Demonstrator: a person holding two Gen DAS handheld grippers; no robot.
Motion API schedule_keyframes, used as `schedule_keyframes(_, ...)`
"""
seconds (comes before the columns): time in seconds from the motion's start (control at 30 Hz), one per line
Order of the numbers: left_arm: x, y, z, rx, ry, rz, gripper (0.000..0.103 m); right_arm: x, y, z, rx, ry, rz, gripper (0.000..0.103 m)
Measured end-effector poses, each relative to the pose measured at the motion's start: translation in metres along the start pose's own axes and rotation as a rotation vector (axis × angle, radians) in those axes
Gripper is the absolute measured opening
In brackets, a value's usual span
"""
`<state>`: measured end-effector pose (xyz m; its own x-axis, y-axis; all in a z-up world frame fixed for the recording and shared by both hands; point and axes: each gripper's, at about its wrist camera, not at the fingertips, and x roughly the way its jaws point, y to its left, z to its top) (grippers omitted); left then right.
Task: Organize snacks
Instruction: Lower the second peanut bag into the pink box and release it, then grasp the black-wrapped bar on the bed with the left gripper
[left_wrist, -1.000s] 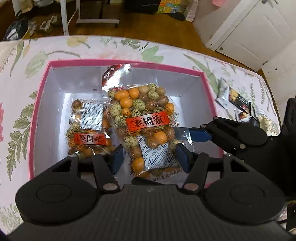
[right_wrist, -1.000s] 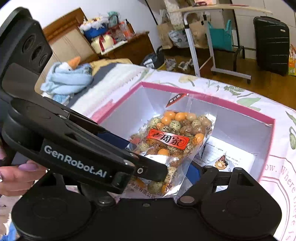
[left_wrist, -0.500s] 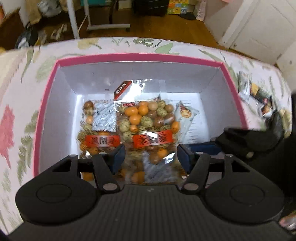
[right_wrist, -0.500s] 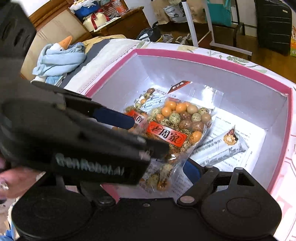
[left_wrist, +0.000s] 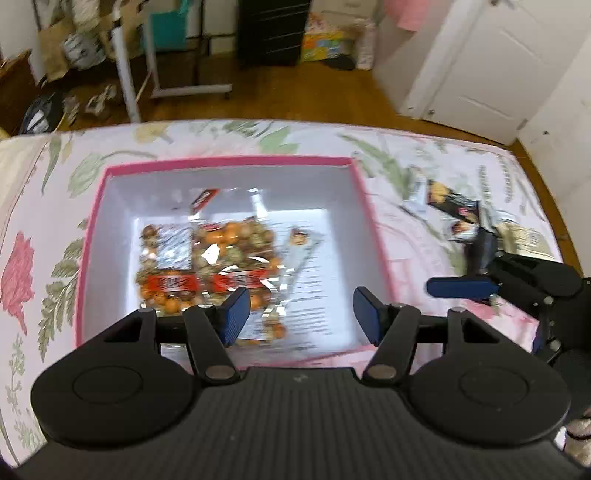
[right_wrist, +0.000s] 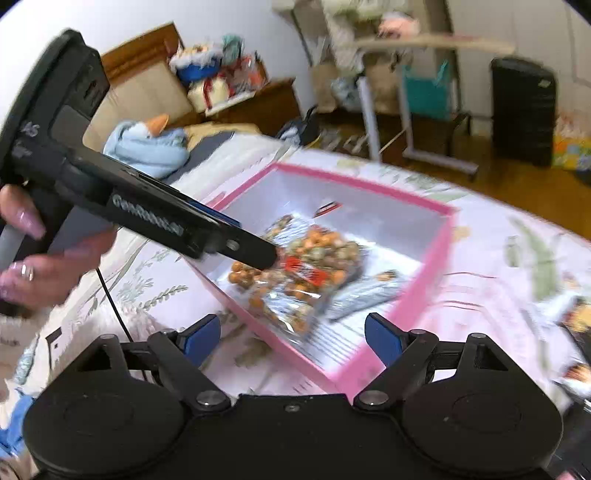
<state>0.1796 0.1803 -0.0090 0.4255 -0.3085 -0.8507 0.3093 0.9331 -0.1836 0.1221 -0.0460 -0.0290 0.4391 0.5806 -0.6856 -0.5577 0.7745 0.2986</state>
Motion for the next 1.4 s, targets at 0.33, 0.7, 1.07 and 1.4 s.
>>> schedule_keyframes(0.33, -0.001, -0.082, -0.011, 0.143, -0.005, -0.131, 0.061, -0.091, -0.051, -0.093, 0.104, -0.170, -0.207, 0.089)
schedule_keyframes(0.7, 0.077, -0.169, -0.019, 0.177, 0.048, -0.277, 0.061, -0.079, -0.116, -0.147, 0.312, -0.181, -0.379, 0.089)
schedule_keyframes(1.07, 0.190, -0.220, -0.008, 0.159, 0.063, -0.263, 0.057, -0.035, -0.146, -0.155, 0.305, -0.212, -0.467, 0.089)
schedule_keyframes(1.4, 0.212, -0.232, -0.020, 0.205, 0.149, -0.320, 0.041, -0.017, -0.143, -0.155, 0.262, -0.168, -0.512, 0.075)
